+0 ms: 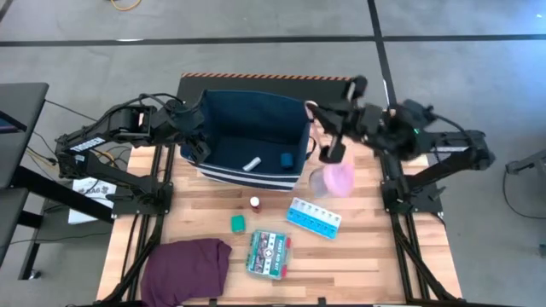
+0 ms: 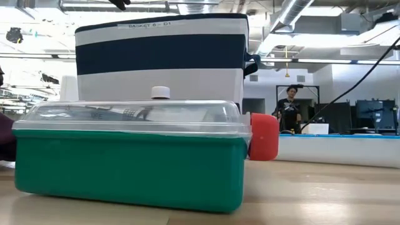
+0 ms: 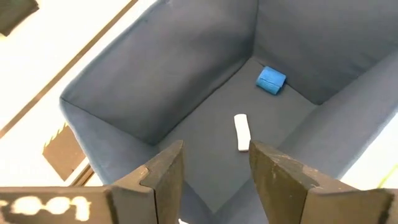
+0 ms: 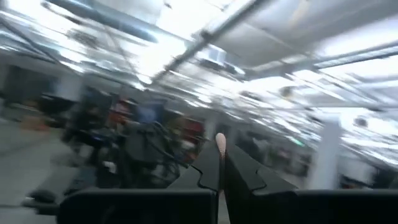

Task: Pick & place medical supplies in basket/bin
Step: Put the pink pill dispenser into the blue bin

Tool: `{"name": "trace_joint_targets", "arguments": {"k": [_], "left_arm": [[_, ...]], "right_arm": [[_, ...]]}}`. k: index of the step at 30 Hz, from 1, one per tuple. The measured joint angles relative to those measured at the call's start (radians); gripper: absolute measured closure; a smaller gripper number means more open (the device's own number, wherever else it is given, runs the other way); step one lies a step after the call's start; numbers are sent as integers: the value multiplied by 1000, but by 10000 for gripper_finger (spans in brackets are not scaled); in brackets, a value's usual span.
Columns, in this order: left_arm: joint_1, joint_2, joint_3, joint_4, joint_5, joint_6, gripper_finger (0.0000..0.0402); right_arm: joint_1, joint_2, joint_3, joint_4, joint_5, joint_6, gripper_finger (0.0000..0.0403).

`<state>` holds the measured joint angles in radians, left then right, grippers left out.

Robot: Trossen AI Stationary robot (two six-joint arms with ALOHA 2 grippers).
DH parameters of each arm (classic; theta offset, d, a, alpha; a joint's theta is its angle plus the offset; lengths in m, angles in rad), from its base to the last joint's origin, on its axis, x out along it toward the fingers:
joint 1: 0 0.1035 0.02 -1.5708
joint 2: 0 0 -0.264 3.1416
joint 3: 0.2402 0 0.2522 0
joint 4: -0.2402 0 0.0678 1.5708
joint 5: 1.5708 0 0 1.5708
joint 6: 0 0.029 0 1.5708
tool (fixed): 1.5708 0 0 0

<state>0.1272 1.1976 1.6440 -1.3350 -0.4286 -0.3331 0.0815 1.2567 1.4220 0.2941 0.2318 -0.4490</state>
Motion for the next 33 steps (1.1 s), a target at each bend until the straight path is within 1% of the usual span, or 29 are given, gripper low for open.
{"name": "trace_joint_targets", "arguments": {"k": [2, 3, 5, 7, 11, 16, 18, 22, 25, 28, 33], "left_arm": [[0, 0, 0, 0, -2, 0, 232], [0, 0, 0, 0, -3, 0, 232], [0, 0, 0, 0, -3, -3, 232], [0, 0, 0, -1, -2, -2, 232], [0, 0, 0, -2, -3, 7, 232], [0, 0, 0, -12, -4, 13, 232], [0, 0, 0, -20, -4, 14, 232], [0, 0, 0, -33, -4, 15, 232], [0, 0, 0, -49, -5, 8, 232], [0, 0, 0, -49, -3, 7, 232], [0, 0, 0, -48, -3, -11, 232]], "right_arm": [[-77, 23, 1, 30, -159, 84, 403], [-107, 35, 1, 31, -208, 133, 403], [-153, 74, 1, 33, -242, 194, 403], [-187, 114, 1, -9, -233, 210, 403], [-245, 239, -1, -15, -233, 218, 403], [-287, 389, -1, 6, -237, 294, 403], [-296, 445, -1, -16, -234, 314, 403], [-321, 551, -1, -34, -234, 269, 403], [-331, 606, 0, -32, -233, 261, 402], [-344, 634, -1, -45, -232, 260, 399], [-343, 646, 1, -54, -231, 264, 381]]}}
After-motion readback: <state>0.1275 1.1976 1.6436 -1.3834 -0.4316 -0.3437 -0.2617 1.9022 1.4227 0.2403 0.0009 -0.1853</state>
